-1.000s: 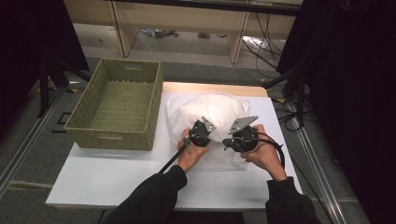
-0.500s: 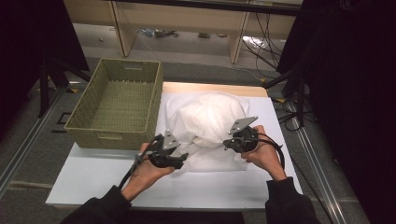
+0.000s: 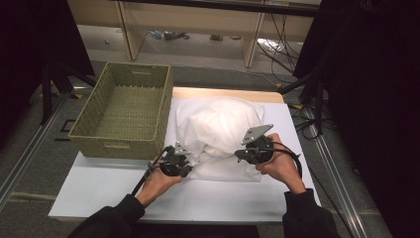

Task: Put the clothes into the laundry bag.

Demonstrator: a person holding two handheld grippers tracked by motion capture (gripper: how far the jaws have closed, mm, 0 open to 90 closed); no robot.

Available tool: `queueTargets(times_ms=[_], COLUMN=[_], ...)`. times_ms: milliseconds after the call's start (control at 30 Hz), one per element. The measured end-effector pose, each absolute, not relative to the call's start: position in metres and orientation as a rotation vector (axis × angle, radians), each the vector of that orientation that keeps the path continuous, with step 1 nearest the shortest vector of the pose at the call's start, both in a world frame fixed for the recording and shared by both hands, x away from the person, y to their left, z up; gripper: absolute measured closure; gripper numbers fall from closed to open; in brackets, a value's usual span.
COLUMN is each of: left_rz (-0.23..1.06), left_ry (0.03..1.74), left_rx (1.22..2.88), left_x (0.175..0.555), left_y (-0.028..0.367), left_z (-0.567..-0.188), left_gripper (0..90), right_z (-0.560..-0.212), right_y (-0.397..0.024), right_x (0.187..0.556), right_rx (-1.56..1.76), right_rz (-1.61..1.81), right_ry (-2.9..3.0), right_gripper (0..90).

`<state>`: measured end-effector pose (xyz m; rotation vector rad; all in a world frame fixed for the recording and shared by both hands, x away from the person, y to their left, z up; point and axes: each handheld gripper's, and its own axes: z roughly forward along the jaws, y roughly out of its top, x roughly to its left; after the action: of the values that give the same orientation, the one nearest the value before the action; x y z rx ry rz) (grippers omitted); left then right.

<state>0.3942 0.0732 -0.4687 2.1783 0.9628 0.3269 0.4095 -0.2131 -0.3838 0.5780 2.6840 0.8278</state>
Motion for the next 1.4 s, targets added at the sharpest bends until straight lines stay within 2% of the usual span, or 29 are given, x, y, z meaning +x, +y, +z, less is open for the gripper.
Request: queueTargets(times_ms=[100,233,400,433,467,500,533,567,667,733,767,833,867,900,967,1000,1033,1100,1133,1167,1233,1333,1400], left_rz=[0.319,0.285,0.285,0.277,0.277,0.27,0.267,0.256,0.264,0.279,0.267,0.3,0.315,0.32,0.319,0.325,0.335,0.308,0.323,0.321,0.308,0.311,0.305], left_ry=[0.949,0.945,0.939,0.931,0.931,0.928,0.931,0.943,1.005,1.008,1.05,1.028,1.029,1.027,1.016,1.002,0.977,0.99,0.961,0.964,0.976,0.968,0.98], left_rx=[2.156,2.165,2.168,2.163,2.163,2.16,2.162,2.169,2.157,2.162,2.139,2.166,2.162,2.153,2.132,2.128,2.139,2.117,2.127,2.123,2.115,2.11,2.104], left_x=[0.38,0.369,0.371,0.371,0.371,0.372,0.372,0.371,0.374,0.378,0.377,0.382,0.384,0.386,0.389,0.389,0.389,0.386,0.386,0.384,0.381,0.381,0.38], left_y=[0.096,0.108,0.108,0.108,0.108,0.108,0.108,0.108,0.104,0.099,0.094,0.089,0.087,0.086,0.089,0.091,0.094,0.097,0.101,0.103,0.108,0.115,0.117], left_z=[-0.462,-0.467,-0.469,-0.469,-0.469,-0.468,-0.469,-0.469,-0.469,-0.472,-0.474,-0.477,-0.477,-0.478,-0.476,-0.474,-0.472,-0.468,-0.466,-0.465,-0.464,-0.463,-0.462], left_gripper=[87.6,87.9,87.2,87.0,86.7,86.1,85.0,82.1,61.2,50.4,45.8,42.8,43.8,50.4,71.0,77.7,80.6,83.3,84.1,84.5,85.2,86.0,86.0], right_z=[-0.403,-0.433,-0.42,-0.416,-0.416,-0.41,-0.409,-0.406,-0.399,-0.398,-0.4,-0.407,-0.414,-0.418,-0.426,-0.43,-0.434,-0.439,-0.442,-0.446,-0.45,-0.446,-0.429], right_y=[-0.207,-0.202,-0.21,-0.212,-0.212,-0.219,-0.222,-0.226,-0.244,-0.256,-0.262,-0.269,-0.27,-0.271,-0.269,-0.265,-0.262,-0.255,-0.253,-0.253,-0.257,-0.268,-0.287], right_x=[0.41,0.416,0.414,0.412,0.412,0.409,0.408,0.406,0.393,0.384,0.382,0.374,0.372,0.373,0.375,0.377,0.382,0.39,0.396,0.402,0.408,0.407,0.39], right_rx=[0.558,0.589,0.623,0.662,0.662,0.735,0.712,0.721,0.798,0.869,0.87,0.942,0.958,0.954,0.99,1.02,0.966,0.989,0.965,0.91,0.893,0.879,0.907], right_rz=[0.767,0.647,0.733,0.756,0.756,0.797,0.803,0.79,0.812,0.792,0.786,0.762,0.759,0.757,0.761,0.774,0.767,0.704,0.651,0.594,0.502,0.491,0.517], right_ry=[2.755,2.833,2.761,2.736,2.736,2.662,2.665,2.659,2.597,2.578,2.597,2.591,2.58,2.59,2.581,2.556,2.553,2.545,2.544,2.552,2.588,2.607,2.587], right_gripper=[89.7,89.6,88.7,84.9,84.9,74.2,72.0,69.0,59.9,56.1,54.6,51.2,49.4,47.2,42.8,41.6,41.0,42.9,50.1,67.3,85.1,88.2,88.6])
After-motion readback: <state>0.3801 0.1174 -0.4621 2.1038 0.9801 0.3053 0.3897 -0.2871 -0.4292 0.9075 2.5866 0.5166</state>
